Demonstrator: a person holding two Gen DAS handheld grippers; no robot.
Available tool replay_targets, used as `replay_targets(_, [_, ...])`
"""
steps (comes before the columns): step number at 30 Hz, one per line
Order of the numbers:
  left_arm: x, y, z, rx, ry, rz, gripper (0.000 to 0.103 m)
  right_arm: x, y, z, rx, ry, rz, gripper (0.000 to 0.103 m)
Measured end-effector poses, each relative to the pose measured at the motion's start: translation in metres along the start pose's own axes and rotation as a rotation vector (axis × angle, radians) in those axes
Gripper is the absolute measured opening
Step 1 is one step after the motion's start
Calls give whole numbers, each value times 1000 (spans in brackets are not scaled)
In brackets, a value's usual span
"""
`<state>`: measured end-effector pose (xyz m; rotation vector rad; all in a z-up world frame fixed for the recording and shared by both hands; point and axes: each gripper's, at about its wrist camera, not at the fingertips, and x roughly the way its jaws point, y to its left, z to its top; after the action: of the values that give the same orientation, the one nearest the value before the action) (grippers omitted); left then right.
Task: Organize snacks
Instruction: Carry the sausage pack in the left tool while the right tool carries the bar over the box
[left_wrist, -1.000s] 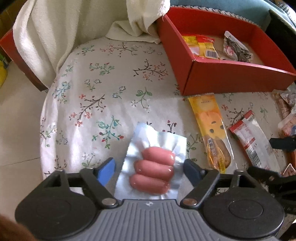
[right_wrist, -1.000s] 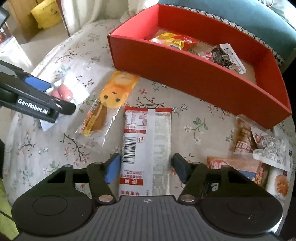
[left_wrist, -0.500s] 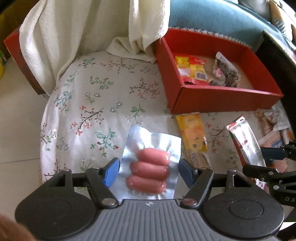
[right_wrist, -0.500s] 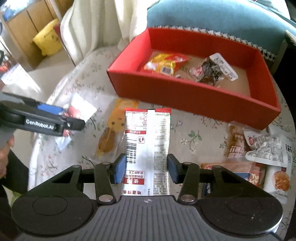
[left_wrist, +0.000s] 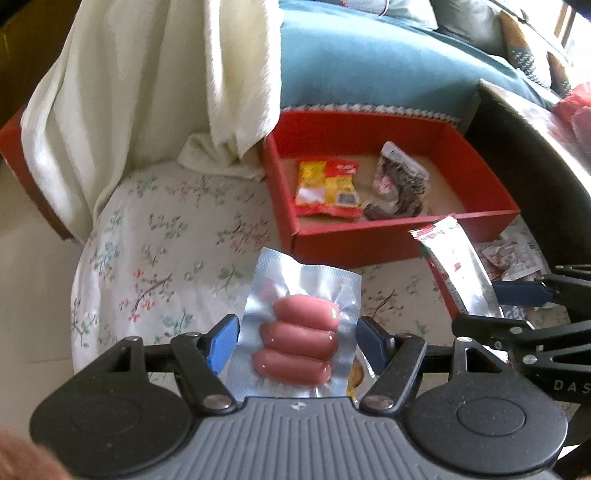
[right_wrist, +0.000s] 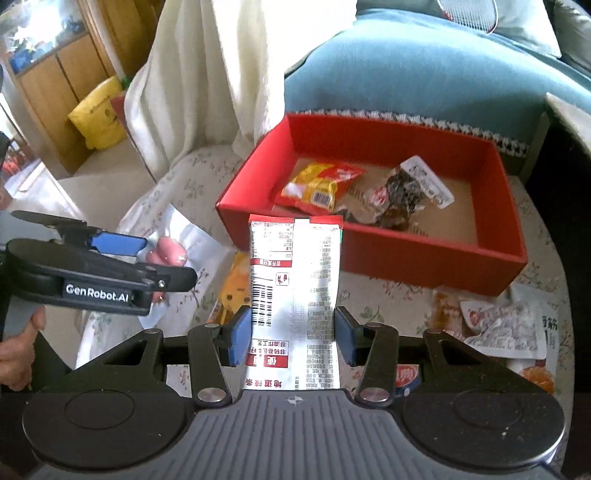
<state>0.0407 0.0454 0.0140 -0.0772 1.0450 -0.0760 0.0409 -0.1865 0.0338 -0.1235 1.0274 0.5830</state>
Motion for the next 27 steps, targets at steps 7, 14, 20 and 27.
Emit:
replay_targets(7, [-8, -14, 9, 25, -46, -1, 63, -10, -7, 5, 22, -47, -14, 55])
replay_targets(14, [-14, -24, 20, 44, -94, 2, 63, -15, -12, 9, 38, -93, -27, 55])
replay_targets(20, [-14, -33, 31, 66, -119, 8, 63, -19, -19, 18, 58, -128, -36, 55])
replay_targets(27, [-14, -43, 44, 85, -157, 16, 63, -19, -25, 25, 66, -157, -58, 55])
